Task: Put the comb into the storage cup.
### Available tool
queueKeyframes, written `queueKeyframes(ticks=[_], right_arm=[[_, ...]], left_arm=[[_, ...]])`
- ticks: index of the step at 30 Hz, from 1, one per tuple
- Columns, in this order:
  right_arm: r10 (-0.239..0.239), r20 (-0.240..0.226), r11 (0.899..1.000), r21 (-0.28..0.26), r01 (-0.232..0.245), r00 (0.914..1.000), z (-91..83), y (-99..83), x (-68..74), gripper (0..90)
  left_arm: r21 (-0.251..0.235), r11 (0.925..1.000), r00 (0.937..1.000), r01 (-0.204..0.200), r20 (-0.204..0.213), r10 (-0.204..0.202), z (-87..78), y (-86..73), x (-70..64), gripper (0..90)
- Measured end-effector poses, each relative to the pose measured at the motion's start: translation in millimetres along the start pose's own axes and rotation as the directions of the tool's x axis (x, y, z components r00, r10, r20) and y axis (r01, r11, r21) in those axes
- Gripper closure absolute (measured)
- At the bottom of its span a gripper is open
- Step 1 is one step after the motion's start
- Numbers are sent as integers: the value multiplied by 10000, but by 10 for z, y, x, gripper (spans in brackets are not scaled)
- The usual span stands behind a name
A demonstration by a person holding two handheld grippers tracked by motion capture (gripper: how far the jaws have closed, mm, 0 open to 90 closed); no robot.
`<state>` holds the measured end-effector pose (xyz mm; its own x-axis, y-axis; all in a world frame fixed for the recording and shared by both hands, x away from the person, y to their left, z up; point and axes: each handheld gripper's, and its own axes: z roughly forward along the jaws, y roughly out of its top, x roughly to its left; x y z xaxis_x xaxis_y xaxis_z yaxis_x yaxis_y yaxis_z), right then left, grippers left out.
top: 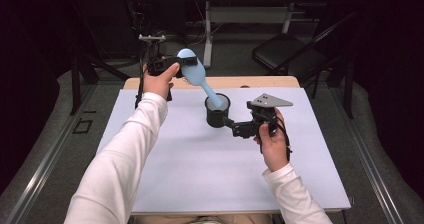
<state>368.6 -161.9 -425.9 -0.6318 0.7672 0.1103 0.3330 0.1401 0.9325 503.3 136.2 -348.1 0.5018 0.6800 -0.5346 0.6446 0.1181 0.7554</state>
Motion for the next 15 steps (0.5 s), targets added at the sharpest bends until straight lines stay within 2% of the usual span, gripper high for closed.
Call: queueKeyframes(ticks=[5,10,15], right_arm=[[30,-4,10000,-42,-30,10000,-7,3,-8,2],[24,-37,10000,-25,-24,10000,-5,1,-10,2],[90,-33,10000,-41,-90,10000,-8,2,-16,3]], left_arm=[[-41,10000,9999,6,-128,-6,18,20,-5,493],[-30,9997,9993,-222,-307,221,26,61,-44,493],[-20,9992,9987,-412,-296,411,51,90,-115,493]])
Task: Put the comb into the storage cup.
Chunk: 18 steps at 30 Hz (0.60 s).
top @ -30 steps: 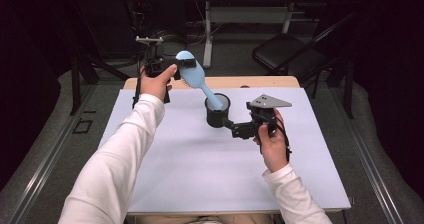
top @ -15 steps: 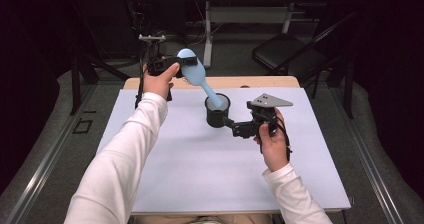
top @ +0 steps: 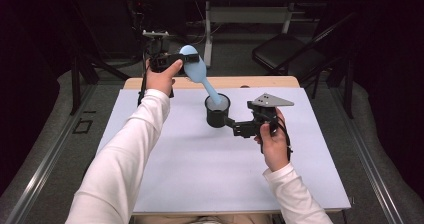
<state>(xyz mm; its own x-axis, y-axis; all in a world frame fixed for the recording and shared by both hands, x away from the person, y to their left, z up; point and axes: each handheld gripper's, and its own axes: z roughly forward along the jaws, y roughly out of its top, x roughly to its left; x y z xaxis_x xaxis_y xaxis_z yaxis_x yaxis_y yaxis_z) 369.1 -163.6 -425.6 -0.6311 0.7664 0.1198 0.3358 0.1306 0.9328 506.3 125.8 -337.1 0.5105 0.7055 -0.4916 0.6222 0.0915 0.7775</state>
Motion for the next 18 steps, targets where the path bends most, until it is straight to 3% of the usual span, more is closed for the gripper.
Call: queueKeyframes(ticks=[7,18], right_arm=[[5,-1,10000,-12,-5,10000,-7,2,-6,5],[29,31,10000,-47,-29,10000,-22,5,-16,13]], left_arm=[[195,9978,9976,-630,-280,635,51,28,-111,493],[213,9947,9940,-1009,-401,1017,99,52,-210,493]])
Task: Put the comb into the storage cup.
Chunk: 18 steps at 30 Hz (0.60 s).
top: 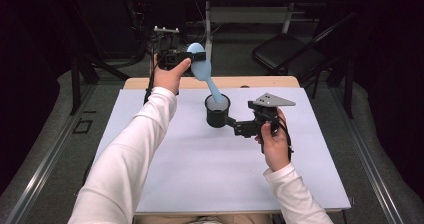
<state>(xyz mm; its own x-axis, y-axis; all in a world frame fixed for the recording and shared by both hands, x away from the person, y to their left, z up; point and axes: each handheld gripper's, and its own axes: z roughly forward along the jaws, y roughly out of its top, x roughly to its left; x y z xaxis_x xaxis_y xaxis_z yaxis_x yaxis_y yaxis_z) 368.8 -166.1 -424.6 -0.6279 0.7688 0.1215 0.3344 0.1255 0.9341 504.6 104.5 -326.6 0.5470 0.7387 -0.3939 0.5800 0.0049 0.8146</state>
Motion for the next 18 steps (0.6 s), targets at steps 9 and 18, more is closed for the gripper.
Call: queueKeyframes(ticks=[9,18], right_arm=[[-26,41,10000,30,26,10000,-1,3,3,13],[-81,26,10000,4,81,10000,-14,12,8,0]], left_arm=[[106,9998,9998,-154,-134,156,37,-1,-28,493],[154,9995,9994,-271,-227,274,83,-14,-56,492]])
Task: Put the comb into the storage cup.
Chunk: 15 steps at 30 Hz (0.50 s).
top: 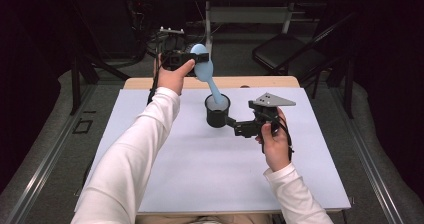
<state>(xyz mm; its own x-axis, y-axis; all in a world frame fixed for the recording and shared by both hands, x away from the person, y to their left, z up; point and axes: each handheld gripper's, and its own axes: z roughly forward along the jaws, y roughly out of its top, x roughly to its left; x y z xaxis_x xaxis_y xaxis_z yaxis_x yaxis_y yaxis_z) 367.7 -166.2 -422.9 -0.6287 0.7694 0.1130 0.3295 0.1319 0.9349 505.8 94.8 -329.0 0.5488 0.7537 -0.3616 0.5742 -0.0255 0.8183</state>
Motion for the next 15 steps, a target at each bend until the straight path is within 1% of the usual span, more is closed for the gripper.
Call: queueKeyframes(ticks=[6,8,11,15], right_arm=[[4,-68,10000,20,-4,10000,-1,0,-9,1],[2,-112,10000,20,-2,9999,1,-1,-10,7],[-9,-111,10000,31,9,9999,2,-1,-10,7],[2,-96,10000,29,-2,10000,-5,2,-11,8]], left_arm=[[-16,9995,9994,-317,-149,317,29,-6,-17,492],[-6,9991,9986,-435,-288,434,38,-10,-26,492],[76,9973,9961,-734,-476,737,57,-20,-42,492],[62,9960,9950,-888,-452,890,85,-45,-55,491]])
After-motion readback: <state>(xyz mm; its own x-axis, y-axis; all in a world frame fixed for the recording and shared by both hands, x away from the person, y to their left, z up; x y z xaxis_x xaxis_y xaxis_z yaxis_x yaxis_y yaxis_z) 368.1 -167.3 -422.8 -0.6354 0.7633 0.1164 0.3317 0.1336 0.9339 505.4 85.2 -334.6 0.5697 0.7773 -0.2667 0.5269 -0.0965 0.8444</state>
